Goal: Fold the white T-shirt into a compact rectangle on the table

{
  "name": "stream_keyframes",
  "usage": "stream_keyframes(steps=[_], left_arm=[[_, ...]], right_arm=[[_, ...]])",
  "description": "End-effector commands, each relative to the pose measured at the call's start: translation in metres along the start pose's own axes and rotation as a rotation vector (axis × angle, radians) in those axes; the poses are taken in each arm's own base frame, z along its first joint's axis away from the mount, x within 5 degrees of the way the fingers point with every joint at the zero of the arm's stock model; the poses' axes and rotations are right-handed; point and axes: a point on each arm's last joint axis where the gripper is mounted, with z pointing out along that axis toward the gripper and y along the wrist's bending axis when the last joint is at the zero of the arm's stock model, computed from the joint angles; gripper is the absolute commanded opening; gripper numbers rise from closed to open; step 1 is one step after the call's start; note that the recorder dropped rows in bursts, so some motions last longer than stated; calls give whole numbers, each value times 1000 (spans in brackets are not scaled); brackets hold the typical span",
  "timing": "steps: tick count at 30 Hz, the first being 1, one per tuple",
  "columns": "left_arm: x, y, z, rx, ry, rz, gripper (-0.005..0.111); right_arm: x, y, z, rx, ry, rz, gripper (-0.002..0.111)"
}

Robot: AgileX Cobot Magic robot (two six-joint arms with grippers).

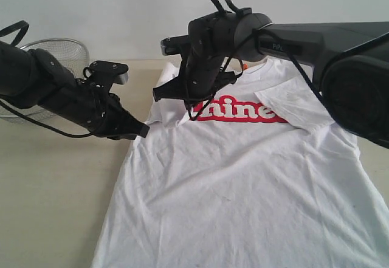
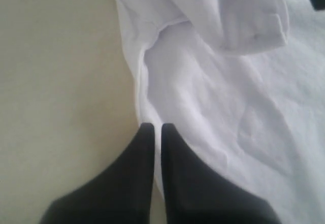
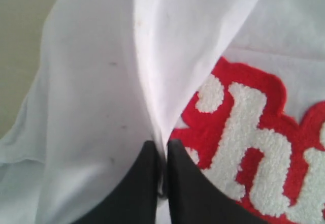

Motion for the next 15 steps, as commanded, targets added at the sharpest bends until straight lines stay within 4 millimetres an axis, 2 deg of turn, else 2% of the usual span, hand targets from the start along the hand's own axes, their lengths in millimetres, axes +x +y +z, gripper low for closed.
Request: stream_keyframes(steps=[1, 15], left_arm=[[1, -1, 0, -5, -1, -2, 5], [0, 0, 0, -9, -4, 2, 5]], right_arm=[[1, -4, -6, 38, 8, 92, 0], [14, -14, -8, 163, 144, 147, 0]])
